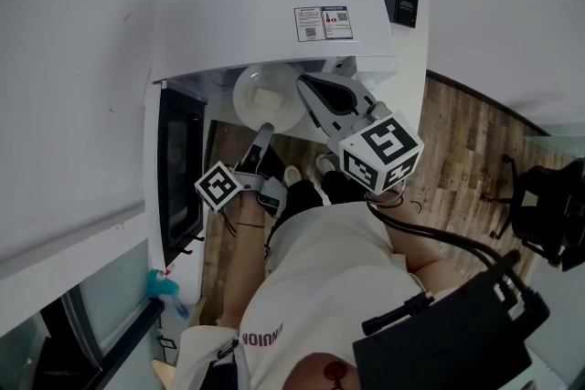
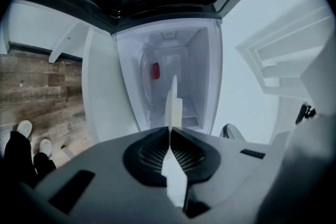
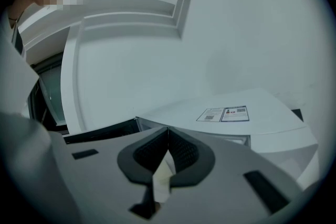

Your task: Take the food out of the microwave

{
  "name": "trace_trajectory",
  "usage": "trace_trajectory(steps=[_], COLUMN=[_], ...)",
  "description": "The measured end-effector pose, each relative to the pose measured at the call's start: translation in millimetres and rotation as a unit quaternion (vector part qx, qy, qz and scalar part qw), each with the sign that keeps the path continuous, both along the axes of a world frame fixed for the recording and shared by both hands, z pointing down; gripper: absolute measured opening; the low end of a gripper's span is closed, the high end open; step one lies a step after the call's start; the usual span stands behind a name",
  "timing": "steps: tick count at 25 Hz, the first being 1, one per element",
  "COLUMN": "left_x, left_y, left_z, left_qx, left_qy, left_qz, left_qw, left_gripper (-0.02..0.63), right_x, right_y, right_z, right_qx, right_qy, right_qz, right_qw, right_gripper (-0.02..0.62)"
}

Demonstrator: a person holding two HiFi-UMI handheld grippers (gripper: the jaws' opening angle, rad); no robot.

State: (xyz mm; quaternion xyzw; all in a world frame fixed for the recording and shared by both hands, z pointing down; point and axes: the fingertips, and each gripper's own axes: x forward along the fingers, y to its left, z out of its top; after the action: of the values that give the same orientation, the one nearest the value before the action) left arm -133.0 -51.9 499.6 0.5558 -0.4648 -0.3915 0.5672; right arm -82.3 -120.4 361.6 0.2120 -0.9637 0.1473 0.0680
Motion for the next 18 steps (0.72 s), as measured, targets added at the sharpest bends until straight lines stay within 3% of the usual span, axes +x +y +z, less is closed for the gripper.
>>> trace_trajectory(steps=[18], left_x=[7.4], left_y=[17.2], left_z=[-22.8], left_qx=[0.011], left_qy=[-0.002], left_qz=[0.007], left_qw=[0.9999], left_gripper=[0.024], right_x=[-3.3], right_y=[2.3], right_z=[-2.8], right_qx=[0.001], right_qy=[-0.004], right_qz=[-0.008], right_qw=[1.000], right_gripper=[0.021])
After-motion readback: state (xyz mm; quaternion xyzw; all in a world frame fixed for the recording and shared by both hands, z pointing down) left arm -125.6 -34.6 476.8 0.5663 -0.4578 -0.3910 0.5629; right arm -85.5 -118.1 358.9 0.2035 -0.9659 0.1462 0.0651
